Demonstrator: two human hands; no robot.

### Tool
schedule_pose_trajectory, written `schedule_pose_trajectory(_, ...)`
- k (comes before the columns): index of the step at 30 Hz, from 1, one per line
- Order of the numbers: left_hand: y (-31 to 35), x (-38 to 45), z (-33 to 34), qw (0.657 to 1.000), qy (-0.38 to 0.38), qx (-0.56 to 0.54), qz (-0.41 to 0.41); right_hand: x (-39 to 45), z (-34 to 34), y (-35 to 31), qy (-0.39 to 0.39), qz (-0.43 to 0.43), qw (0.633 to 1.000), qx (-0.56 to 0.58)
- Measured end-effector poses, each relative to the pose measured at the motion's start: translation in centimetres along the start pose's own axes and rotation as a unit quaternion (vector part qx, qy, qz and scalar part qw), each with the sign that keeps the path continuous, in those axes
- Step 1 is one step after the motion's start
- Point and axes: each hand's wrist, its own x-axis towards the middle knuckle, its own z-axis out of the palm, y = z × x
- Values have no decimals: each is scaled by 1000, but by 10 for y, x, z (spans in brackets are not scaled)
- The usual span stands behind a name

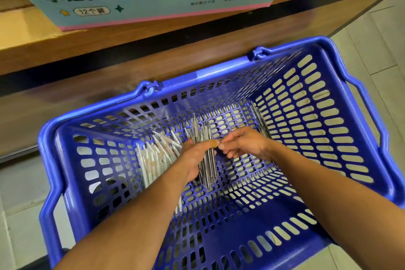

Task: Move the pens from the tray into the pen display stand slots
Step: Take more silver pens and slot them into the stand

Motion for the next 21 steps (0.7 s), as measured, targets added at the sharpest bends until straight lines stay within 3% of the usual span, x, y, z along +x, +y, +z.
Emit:
schedule_pose_trajectory(3, 1, 0, 0, 1000, -8, 9, -11, 6, -18, 14, 202, 40, 977, -53)
schedule_pose_trajectory(5, 0, 0, -1, 1000, -5, 7, -14, 6, -28, 24, 348, 71, 916, -189)
schedule_pose_trajectory(7, 0, -2, -2, 1000, 1, 2, -17, 4, -32, 31, 402, 94, 853, -319)
schedule_pose_trajectory(10, 0, -4, -1, 1000, -3, 9, -21, 3, -30, 38, 356, 129, 818, -433)
schedule_pose_trajectory(14, 1, -3, -1, 1000, -16, 18, -12, 3, -29, 45, 312, 133, 827, -448)
schedule_pose_trajectory(17, -1, -1, 0, 1000, -23, 18, -9, 3, -30, 40, 276, 116, 865, -402)
schedule_pose_trajectory(21, -3, 2, -1, 999, -29, 16, -2, 3, -25, 17, 183, 47, 947, -260)
